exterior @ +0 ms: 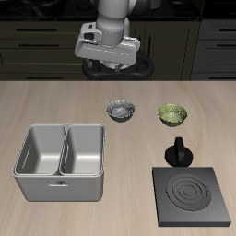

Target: Place the black bowl on the flat stove and turn on the flat stove

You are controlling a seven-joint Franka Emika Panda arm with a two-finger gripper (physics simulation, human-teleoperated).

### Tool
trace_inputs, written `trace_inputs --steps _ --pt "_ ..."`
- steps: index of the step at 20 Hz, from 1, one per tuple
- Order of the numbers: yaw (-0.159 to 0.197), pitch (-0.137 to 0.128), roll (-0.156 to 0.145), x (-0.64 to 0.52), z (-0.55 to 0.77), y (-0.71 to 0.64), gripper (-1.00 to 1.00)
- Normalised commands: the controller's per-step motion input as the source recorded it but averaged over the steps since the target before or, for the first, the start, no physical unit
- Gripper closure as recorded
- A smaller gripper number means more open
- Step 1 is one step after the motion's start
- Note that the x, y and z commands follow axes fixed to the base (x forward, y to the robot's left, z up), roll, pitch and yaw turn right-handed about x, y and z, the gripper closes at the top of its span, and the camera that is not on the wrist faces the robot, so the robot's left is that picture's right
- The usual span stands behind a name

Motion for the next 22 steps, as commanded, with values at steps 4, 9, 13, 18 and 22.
trace_inputs --steps 4,9,13,18,22 --pt "0.003 0.039 -0.002 0.09 -0.29 0.02 -1.0" --pt "-0.014 0.048 -0.018 0.06 -0.38 0.01 -1.0" --pt "-0.007 0.052 -0.001 0.04 -0.35 0.03 -1.0" --pt "-0.011 0.033 0.01 -0.02 -0.29 0.11 -1.0" --pt "0.029 0.004 -0.015 -0.02 -0.29 0.12 -1.0"
